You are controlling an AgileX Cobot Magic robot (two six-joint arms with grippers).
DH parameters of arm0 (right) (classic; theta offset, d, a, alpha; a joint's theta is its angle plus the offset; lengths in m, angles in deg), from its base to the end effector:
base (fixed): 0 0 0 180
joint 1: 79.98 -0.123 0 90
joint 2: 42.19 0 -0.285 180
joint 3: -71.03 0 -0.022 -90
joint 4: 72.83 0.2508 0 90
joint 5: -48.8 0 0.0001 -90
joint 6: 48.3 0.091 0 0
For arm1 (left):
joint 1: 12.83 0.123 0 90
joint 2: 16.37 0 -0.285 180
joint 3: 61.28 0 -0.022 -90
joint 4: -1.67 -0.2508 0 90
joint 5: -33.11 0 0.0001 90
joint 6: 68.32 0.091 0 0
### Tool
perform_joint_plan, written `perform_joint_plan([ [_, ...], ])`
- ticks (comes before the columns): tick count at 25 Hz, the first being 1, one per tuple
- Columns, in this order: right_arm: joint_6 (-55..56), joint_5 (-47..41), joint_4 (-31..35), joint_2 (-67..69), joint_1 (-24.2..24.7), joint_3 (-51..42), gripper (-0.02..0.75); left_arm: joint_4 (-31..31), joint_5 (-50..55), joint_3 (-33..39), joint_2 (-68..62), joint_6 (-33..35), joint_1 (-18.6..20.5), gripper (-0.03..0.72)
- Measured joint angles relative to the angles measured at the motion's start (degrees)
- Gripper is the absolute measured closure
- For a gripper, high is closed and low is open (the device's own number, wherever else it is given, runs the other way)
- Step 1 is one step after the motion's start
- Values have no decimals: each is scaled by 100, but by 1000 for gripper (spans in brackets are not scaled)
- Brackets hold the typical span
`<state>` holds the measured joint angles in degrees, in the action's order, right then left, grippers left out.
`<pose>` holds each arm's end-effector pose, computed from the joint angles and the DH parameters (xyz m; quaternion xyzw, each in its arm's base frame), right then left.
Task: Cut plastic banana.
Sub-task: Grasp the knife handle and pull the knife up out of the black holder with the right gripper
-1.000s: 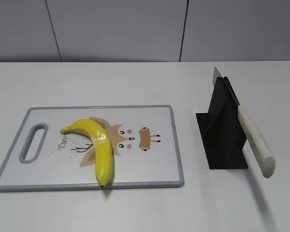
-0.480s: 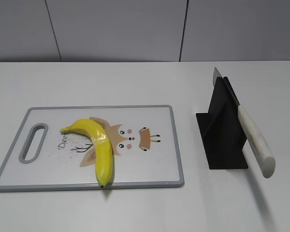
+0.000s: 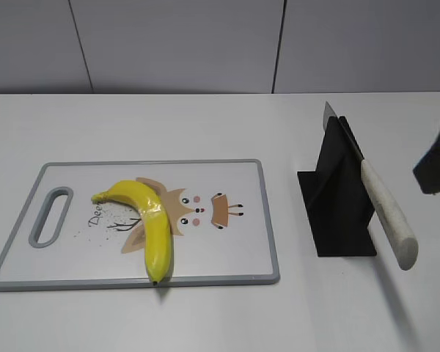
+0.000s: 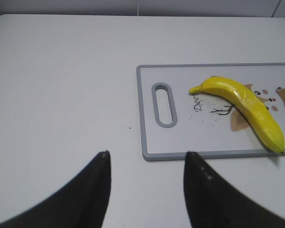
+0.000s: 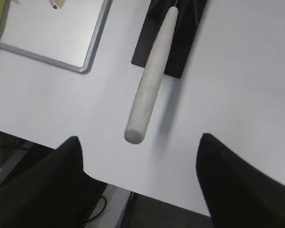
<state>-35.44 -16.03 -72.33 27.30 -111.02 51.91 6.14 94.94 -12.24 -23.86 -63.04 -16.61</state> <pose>0.1632 0.0991 0.3366 -0.1529 0.9612 0.0898 0.2115 -0.0060 -0.0059 0.2737 0.0696 0.8553 -0.0323 0.5124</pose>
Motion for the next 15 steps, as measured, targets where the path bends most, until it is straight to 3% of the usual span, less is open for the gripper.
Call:
perform_joint_plan([
  [8, 1164, -92, -5, 1481, 0, 261, 150, 0, 0, 0, 0, 0, 0, 200],
  [15, 1343, 166, -174, 2387, 0, 261, 150, 0, 0, 0, 0, 0, 0, 200],
])
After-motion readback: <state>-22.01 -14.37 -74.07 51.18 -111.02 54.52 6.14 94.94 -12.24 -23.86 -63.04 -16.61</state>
